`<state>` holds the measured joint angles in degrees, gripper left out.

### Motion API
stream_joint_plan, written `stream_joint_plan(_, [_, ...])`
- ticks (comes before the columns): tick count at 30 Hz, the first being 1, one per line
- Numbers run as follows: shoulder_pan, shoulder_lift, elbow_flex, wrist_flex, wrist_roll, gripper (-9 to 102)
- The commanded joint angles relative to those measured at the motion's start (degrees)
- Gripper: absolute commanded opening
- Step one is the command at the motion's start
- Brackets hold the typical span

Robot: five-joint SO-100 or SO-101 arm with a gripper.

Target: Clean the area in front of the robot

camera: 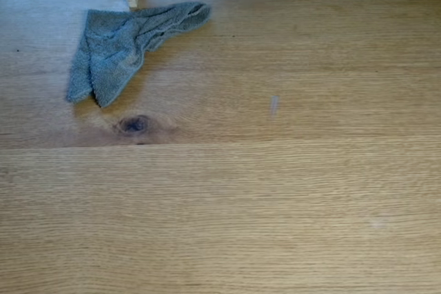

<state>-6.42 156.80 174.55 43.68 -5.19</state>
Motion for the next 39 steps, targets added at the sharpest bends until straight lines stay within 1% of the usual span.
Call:
stream_joint_plan(1, [3.3, -12.3, -16.5, -0.6, 2.9, 25])
stream_joint_plan(4, [9.2, -21.3, -26.2, -0.7, 3.9, 31])
stream_joint_plan(9, [22.6, -34.2, -38.1, -4.7, 4.8, 36])
stream_joint_plan(16, [41.7, -52.3, -46.8, -10.6, 3.8, 42])
stream_joint_plan(20, [49.3, -62.9, -47.0, -15.0, -0.6, 51])
stream_joint_plan(22, [51.9, -67.4, -47.1, -16.5, -3.9, 56])
stream_joint_plan(25, [54.8, -73.3, -47.3, -18.2, -9.5, 60])
stream_joint_plan(28, [57.4, -78.6, -47.7, -19.4, -15.1, 61])
stream_joint_plan(32, [60.4, -84.3, -47.9, -21.5, -20.0, 59])
stream_joint_plan(39, [62.4, -91.1, -47.9, -26.5, -25.4, 48])
